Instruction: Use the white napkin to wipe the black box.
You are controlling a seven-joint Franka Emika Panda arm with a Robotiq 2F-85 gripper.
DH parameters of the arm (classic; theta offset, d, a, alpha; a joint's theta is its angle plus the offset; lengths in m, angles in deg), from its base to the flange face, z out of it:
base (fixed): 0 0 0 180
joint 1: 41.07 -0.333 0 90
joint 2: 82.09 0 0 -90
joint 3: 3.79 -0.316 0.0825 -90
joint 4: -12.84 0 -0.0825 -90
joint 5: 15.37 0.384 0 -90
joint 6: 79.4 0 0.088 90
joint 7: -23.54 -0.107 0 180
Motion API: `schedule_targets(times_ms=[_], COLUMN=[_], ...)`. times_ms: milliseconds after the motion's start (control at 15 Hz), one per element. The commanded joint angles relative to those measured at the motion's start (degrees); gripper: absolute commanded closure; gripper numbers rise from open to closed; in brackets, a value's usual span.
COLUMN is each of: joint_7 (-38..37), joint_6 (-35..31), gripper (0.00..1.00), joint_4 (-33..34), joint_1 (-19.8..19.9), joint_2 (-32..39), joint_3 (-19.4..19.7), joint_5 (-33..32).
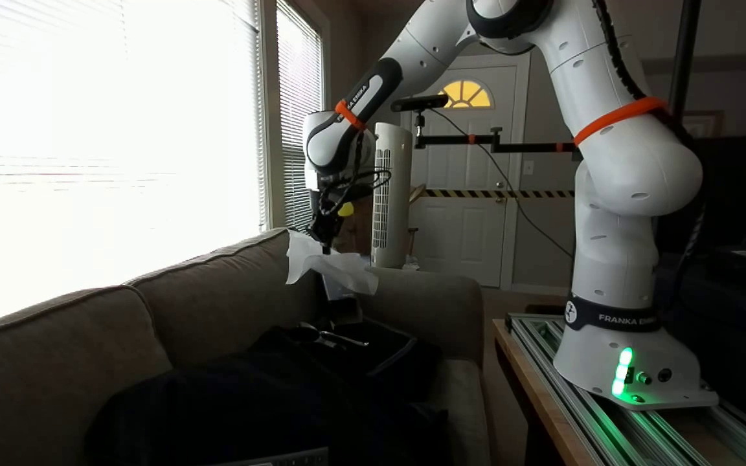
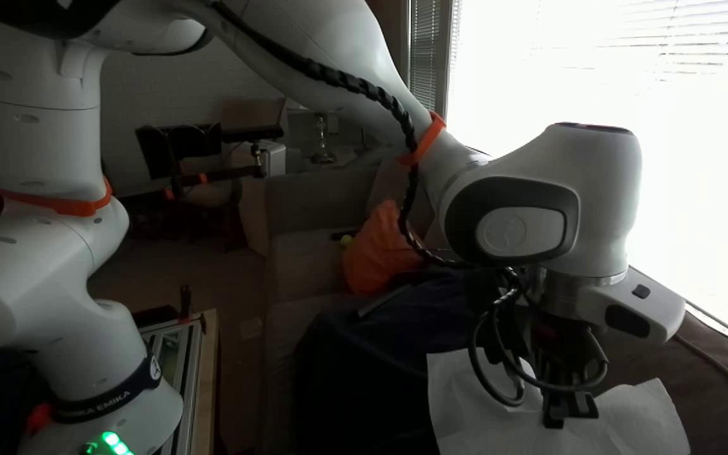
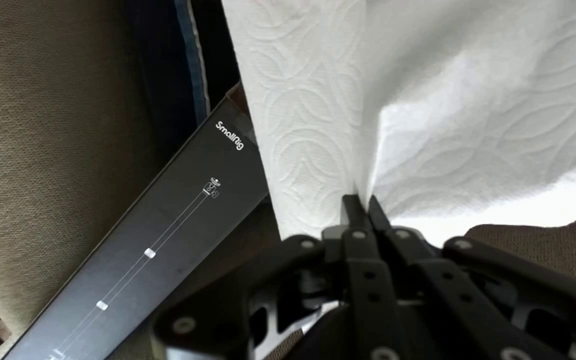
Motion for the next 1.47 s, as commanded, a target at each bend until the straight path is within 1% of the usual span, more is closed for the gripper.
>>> schedule_targets(times_ms=[0,200,400,600,733,933,1067,1400], joint_7=[0.0,0.0,-1.1,-2.5,-3.5,-6.0,-8.2,-12.8], joint_6=[0.2,0.2,-0.1,2.2,2.5,2.4,3.5,9.0], gripper=[0.98,1.00,1.00,1.00,1.00,1.00,1.00,1.00], joint_4=[0.2,0.2,5.0,12.5,16.2,21.4,24.6,31.7], joint_1=[0.2,0.4,2.2,5.5,7.3,9.5,9.8,10.7], joint_2=[0.0,0.0,4.1,10.0,13.9,19.9,23.7,30.5], joint_3=[-0.2,-0.1,0.8,2.0,2.0,1.1,0.9,1.0], joint_5=[0.0,0.0,1.7,4.8,6.6,10.0,11.5,13.7])
